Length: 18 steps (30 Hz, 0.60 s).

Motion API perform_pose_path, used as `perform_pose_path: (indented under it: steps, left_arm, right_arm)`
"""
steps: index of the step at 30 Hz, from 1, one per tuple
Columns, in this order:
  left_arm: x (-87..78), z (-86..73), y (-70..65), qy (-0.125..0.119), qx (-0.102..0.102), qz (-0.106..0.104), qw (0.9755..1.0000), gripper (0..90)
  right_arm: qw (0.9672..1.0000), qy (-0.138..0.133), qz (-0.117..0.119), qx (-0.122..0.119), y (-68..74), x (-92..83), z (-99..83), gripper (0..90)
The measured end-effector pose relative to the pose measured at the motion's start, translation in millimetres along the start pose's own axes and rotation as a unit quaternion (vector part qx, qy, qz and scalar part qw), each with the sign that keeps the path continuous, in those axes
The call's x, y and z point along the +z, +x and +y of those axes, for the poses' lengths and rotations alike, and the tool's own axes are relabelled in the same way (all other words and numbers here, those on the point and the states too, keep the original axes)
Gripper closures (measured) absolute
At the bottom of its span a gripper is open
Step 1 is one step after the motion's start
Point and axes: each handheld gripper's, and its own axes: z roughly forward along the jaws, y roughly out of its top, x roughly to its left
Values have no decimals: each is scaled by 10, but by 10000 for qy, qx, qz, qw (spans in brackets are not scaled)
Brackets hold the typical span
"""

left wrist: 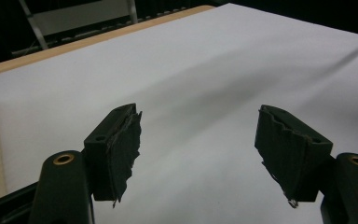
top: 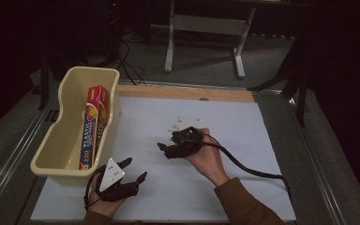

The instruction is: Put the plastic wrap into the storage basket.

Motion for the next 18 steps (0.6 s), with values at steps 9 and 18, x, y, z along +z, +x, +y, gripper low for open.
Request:
perform_pose_path:
  steps: [9, 18]
  left_arm:
    - [8, 0, -7, 20, 31, 32, 10000, 303]
    - [14, -2, -9, 68, 36, 39, 10000, 303]
  right_arm:
    - [9994, 1, -356, 45, 19, -304, -557, 287]
    - [9951, -353, -517, 762, -82, -614, -1083, 302]
